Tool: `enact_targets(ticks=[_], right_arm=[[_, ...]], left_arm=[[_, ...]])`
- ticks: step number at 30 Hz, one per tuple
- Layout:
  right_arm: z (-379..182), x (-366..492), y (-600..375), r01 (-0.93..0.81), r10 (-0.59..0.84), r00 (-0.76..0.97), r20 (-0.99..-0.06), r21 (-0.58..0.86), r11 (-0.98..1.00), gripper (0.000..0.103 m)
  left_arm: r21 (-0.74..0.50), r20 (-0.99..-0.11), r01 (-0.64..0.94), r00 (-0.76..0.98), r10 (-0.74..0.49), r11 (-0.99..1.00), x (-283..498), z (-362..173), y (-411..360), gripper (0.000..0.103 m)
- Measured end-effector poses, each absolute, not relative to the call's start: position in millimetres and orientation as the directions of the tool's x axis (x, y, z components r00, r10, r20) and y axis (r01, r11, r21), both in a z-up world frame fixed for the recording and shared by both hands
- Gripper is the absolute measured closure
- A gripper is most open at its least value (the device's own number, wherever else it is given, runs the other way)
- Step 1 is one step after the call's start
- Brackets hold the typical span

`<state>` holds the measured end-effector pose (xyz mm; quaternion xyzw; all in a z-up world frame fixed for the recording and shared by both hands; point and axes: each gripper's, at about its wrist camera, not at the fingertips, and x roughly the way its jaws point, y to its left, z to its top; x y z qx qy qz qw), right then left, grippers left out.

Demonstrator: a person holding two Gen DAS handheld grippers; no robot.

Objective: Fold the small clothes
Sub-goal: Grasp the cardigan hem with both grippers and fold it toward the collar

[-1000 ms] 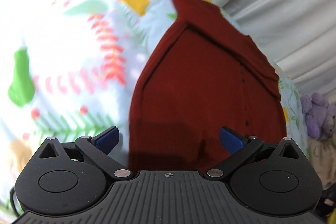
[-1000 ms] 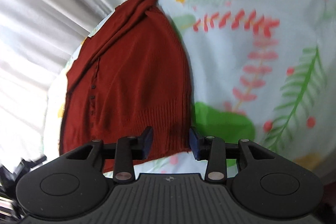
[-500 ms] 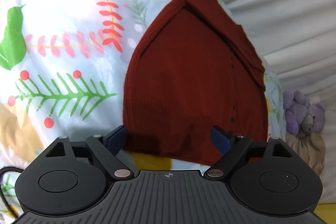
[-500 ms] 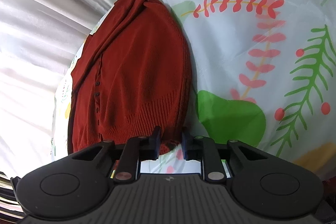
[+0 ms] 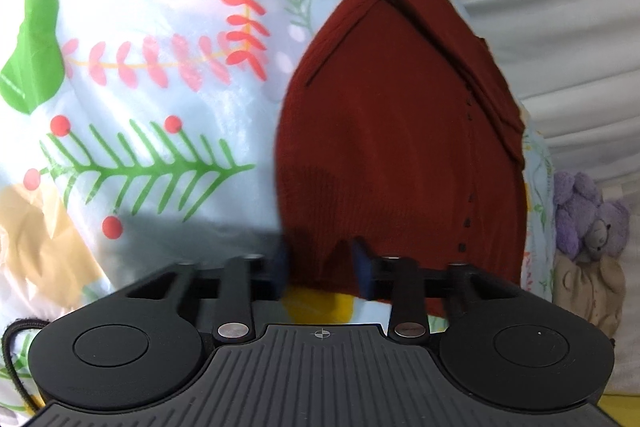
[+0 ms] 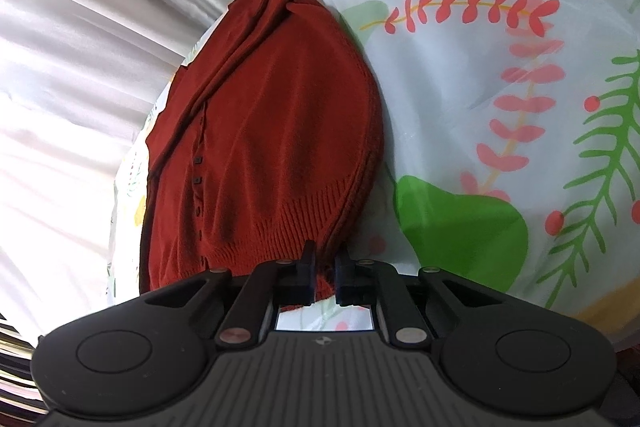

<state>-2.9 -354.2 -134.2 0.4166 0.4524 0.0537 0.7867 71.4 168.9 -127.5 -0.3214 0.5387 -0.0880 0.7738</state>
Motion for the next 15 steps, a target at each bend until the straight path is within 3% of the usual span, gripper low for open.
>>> enact_targets(ticks=[1, 4, 15], right_arm=[[-134.0, -2.4, -354.3, 0.292, 0.463, 0.586, -0.665, 0.706, 0.645, 0.096], [-133.2, -0.4, -354.3, 0.291, 0.465, 0.589, -0.662, 0.710, 0.642, 0.096], [-114.5, 8.2, -367.2, 0.260, 0.480, 0.650, -0.589, 0.767, 0.587, 0.097]], left_arm=[[-0.587, -0.781, -0.212, 0.403, -0.478, 0.781, 71.5, -129.1, 168.9, 0.090], [-0.596, -0.773, -0.214, 0.413, -0.481, 0.774, 71.3, -130.7, 169.5, 0.093], [-0.700, -0.620, -0.086, 0.565, -0.544, 0.709, 87.4, -84.3, 169.6, 0.095]])
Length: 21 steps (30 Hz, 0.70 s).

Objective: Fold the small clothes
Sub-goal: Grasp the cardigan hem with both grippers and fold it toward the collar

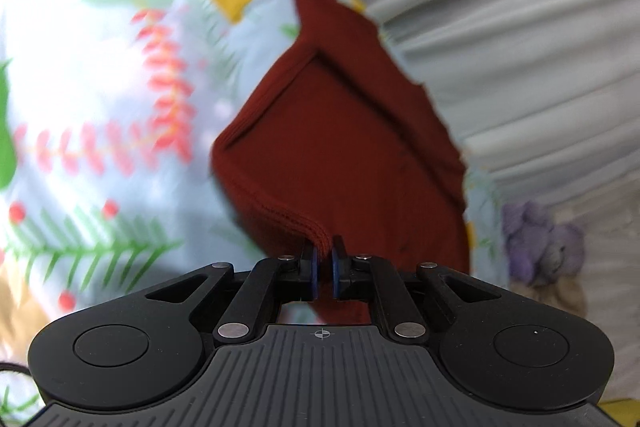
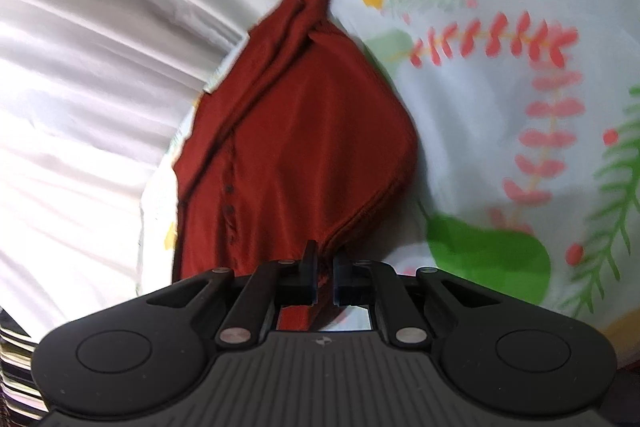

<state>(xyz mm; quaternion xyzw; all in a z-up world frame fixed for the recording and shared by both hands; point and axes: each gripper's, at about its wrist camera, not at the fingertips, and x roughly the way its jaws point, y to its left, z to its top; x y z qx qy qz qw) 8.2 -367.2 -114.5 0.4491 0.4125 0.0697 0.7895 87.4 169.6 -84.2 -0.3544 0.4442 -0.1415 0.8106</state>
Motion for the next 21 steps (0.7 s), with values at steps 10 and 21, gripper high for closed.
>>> enact_targets(ticks=[10, 21], right_arm=[[-72.5, 78.8, -367.4, 0.151, 0.410, 0.756, -0.510, 0.746, 0.649, 0.098], [-86.3, 188.5, -351.2, 0.187, 0.233, 0.743, -0.627, 0.529, 0.828, 0.095]], left_arm=[[-0.688, -0.529, 0.028, 0.664, -0.528, 0.725, 158.4, -37.8, 157.1, 0.095], [-0.436, -0.669, 0.020, 0.662, -0.339, 0.900, 251.8, -69.5, 128.6, 0.093]])
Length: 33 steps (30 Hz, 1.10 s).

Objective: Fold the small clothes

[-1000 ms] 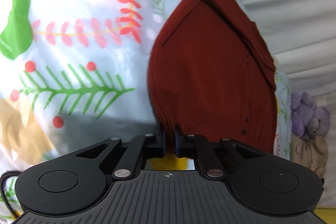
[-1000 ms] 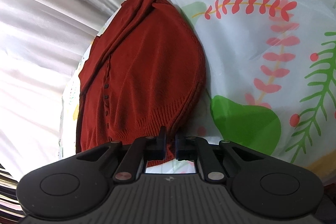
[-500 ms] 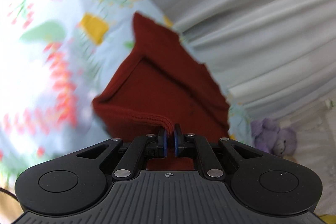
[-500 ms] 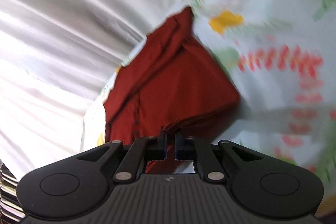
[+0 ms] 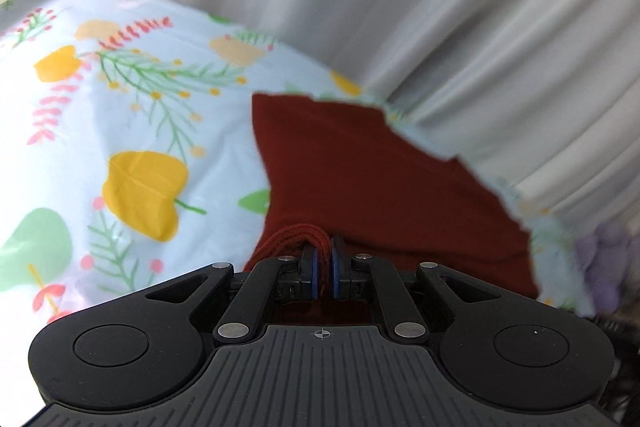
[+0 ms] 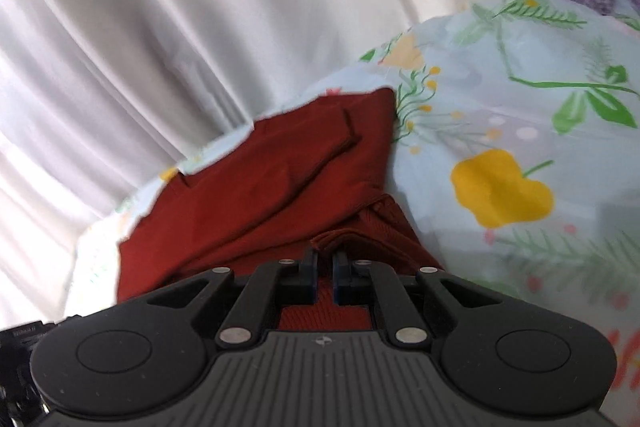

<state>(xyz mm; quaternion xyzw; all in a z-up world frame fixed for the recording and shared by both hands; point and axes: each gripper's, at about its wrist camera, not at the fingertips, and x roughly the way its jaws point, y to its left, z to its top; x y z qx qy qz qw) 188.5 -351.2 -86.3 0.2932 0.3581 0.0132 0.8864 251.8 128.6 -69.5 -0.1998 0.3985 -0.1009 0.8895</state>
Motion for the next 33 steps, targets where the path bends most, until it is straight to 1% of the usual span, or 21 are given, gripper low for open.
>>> enact_targets(ticks=[1, 3, 4, 5, 6, 7, 8, 10, 13, 16, 18, 20, 21, 22, 23, 24, 26, 29, 32, 33], right_arm=[[-88.1, 190.4, -350.5, 0.193, 0.227, 0.736, -0.638, 0.518, 0.833, 0.093], [-88.5, 185.4, -351.9, 0.192, 0.212, 0.752, -0.624, 0.515, 0.835, 0.089], [-89.3, 183.1, -353.2, 0.194, 0.200, 0.762, -0.616, 0.512, 0.837, 0.086], [-88.3, 179.3, -355.5, 0.201, 0.178, 0.768, -0.615, 0.495, 0.845, 0.083], [-87.1, 175.3, -356.9, 0.202, 0.153, 0.774, -0.615, 0.468, 0.860, 0.082], [-86.7, 173.9, -357.1, 0.198, 0.137, 0.773, -0.620, 0.441, 0.876, 0.081], [-87.7, 173.0, -357.4, 0.195, 0.126, 0.764, -0.633, 0.412, 0.890, 0.080], [-91.2, 174.0, -355.8, 0.182, 0.118, 0.748, -0.653, 0.372, 0.910, 0.080], [-95.8, 179.0, -348.4, 0.163, 0.107, 0.729, -0.676, 0.323, 0.932, 0.079], [-97.5, 186.3, -338.8, 0.134, 0.093, 0.726, -0.681, 0.273, 0.953, 0.078], [-98.4, 190.7, -332.7, 0.120, 0.075, 0.726, -0.683, 0.233, 0.965, 0.078], [-99.8, 194.4, -328.7, 0.108, 0.055, 0.726, -0.686, 0.192, 0.975, 0.078], [-99.8, 196.3, -327.3, 0.105, 0.045, 0.724, -0.688, 0.174, 0.979, 0.078], [-100.6, 197.5, -326.5, 0.101, 0.038, 0.723, -0.689, 0.160, 0.982, 0.078], [-101.5, 198.9, -326.3, 0.098, 0.035, 0.720, -0.693, 0.152, 0.984, 0.078], [-101.5, 199.2, -325.6, 0.094, 0.038, 0.719, -0.694, 0.152, 0.984, 0.078], [-100.7, 199.4, -322.5, 0.069, 0.054, 0.718, -0.694, 0.149, 0.986, 0.078], [-104.1, 201.5, -318.0, 0.058, 0.053, 0.709, -0.703, 0.134, 0.989, 0.085], [-105.1, 202.0, -318.7, 0.072, 0.047, 0.708, -0.704, 0.138, 0.988, 0.085], [-104.6, 201.8, -319.4, 0.075, 0.049, 0.707, -0.705, 0.143, 0.987, 0.085]], left_arm=[[-0.427, -0.678, 0.025, 0.653, -0.338, 0.904, 253.7, -74.4, 128.2, 0.092], [-0.415, -0.668, 0.024, 0.671, -0.322, 0.909, 250.4, -78.6, 132.4, 0.082], [-0.415, -0.659, 0.026, 0.680, -0.320, 0.909, 248.3, -80.0, 137.1, 0.070], [-0.414, -0.656, 0.026, 0.685, -0.318, 0.910, 248.4, -80.9, 141.5, 0.064], [-0.409, -0.654, 0.034, 0.686, -0.318, 0.912, 247.1, -82.1, 145.4, 0.063], [-0.400, -0.656, 0.051, 0.681, -0.325, 0.915, 246.7, -83.0, 147.4, 0.058], [-0.386, -0.664, 0.071, 0.671, -0.330, 0.920, 248.0, -85.8, 146.5, 0.052], [-0.347, -0.680, 0.104, 0.657, -0.326, 0.932, 248.9, -89.6, 141.3, 0.046], [-0.313, -0.705, 0.125, 0.634, -0.319, 0.941, 257.4, -96.0, 130.0, 0.047], [-0.300, -0.703, 0.140, 0.637, -0.317, 0.944, 264.3, -97.5, 119.3, 0.049], [-0.265, -0.698, 0.149, 0.652, -0.296, 0.953, 265.1, -97.1, 113.3, 0.056], [-0.229, -0.698, 0.159, 0.661, -0.276, 0.960, 264.1, -96.6, 108.9, 0.065], [-0.218, -0.696, 0.166, 0.664, -0.273, 0.962, 262.6, -96.1, 107.9, 0.067], [-0.214, -0.694, 0.173, 0.666, -0.274, 0.961, 261.2, -95.6, 107.6, 0.070], [-0.216, -0.692, 0.176, 0.666, -0.278, 0.960, 259.9, -94.5, 107.6, 0.076], [-0.217, -0.692, 0.179, 0.665, -0.281, 0.960, 258.7, -93.2, 107.3, 0.080], [-0.220, -0.687, 0.200, 0.663, -0.298, 0.955, 256.2, -91.0, 104.6, 0.080], [-0.199, -0.707, 0.222, 0.642, -0.296, 0.955, 258.0, -96.0, 97.0, 0.081], [-0.199, -0.720, 0.198, 0.635, -0.281, 0.960, 263.2, -102.5, 96.4, 0.080], [-0.212, -0.718, 0.195, 0.633, -0.288, 0.958, 264.9, -103.1, 97.6, 0.078]])
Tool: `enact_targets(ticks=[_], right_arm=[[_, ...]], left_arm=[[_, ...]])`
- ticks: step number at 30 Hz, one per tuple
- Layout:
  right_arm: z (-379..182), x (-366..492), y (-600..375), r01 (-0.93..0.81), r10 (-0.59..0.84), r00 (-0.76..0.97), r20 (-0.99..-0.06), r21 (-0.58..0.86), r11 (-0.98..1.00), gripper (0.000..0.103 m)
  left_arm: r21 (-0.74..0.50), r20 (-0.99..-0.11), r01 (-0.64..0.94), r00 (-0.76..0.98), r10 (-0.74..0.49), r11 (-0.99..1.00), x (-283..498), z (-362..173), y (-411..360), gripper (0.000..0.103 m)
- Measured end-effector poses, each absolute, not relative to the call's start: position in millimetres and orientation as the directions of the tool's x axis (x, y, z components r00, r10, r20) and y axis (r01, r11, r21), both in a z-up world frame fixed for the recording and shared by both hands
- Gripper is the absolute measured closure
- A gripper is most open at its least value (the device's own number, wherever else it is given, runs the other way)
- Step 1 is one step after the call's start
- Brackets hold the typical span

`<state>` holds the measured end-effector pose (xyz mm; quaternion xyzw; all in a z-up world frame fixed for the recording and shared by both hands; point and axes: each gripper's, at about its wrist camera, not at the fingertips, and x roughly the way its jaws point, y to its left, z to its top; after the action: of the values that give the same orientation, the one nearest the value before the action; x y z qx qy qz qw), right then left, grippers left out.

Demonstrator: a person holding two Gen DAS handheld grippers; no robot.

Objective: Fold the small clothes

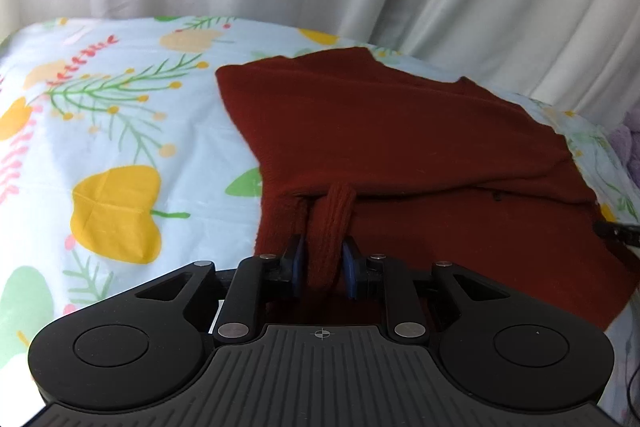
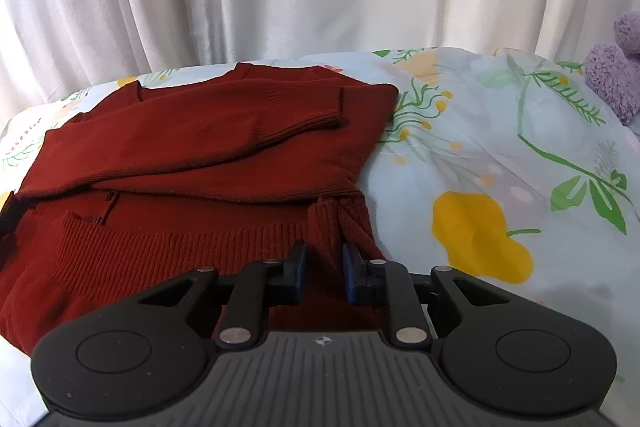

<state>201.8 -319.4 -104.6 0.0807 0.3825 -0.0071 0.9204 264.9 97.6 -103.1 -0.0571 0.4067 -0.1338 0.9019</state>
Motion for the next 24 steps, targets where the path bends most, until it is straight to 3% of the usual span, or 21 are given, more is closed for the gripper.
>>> enact_targets(ticks=[2, 4, 7, 9, 13, 19, 24], right_arm=[[-105.1, 202.1, -321.1, 0.083, 0.057, 0.702, -0.710, 0.161, 0.983, 0.084], [-106.0, 202.5, -322.9, 0.087, 0.070, 0.702, -0.708, 0.183, 0.979, 0.084], [-107.5, 204.3, -321.8, 0.088, 0.072, 0.704, -0.706, 0.187, 0.978, 0.085], [-107.0, 205.6, -318.6, 0.086, 0.063, 0.705, -0.707, 0.173, 0.981, 0.096], [-91.7, 200.0, -314.5, 0.068, 0.076, 0.731, -0.678, 0.184, 0.981, 0.098], [-36.9, 207.6, -333.0, 0.059, 0.135, 0.833, -0.537, 0.329, 0.942, 0.098], [-36.5, 259.9, -331.2, 0.120, 0.086, 0.833, -0.546, 0.331, 0.936, 0.098]], left_arm=[[-0.235, -0.713, 0.203, 0.629, -0.310, 0.951, 266.4, -102.7, 98.3, 0.067], [-0.245, -0.713, 0.219, 0.619, -0.329, 0.944, 268.5, -103.6, 96.3, 0.066], [-0.230, -0.724, 0.237, 0.607, -0.329, 0.944, 272.4, -107.4, 90.9, 0.072], [-0.229, -0.731, 0.231, 0.600, -0.323, 0.946, 275.6, -107.0, 90.4, 0.091], [-0.292, -0.699, 0.226, 0.613, -0.368, 0.929, 271.4, -88.7, 99.7, 0.093], [-0.379, -0.536, 0.226, 0.736, -0.412, 0.897, 278.3, -23.7, 128.6, 0.094], [-0.350, -0.559, 0.170, 0.751, -0.351, 0.921, 326.0, -30.8, 125.7, 0.094]])
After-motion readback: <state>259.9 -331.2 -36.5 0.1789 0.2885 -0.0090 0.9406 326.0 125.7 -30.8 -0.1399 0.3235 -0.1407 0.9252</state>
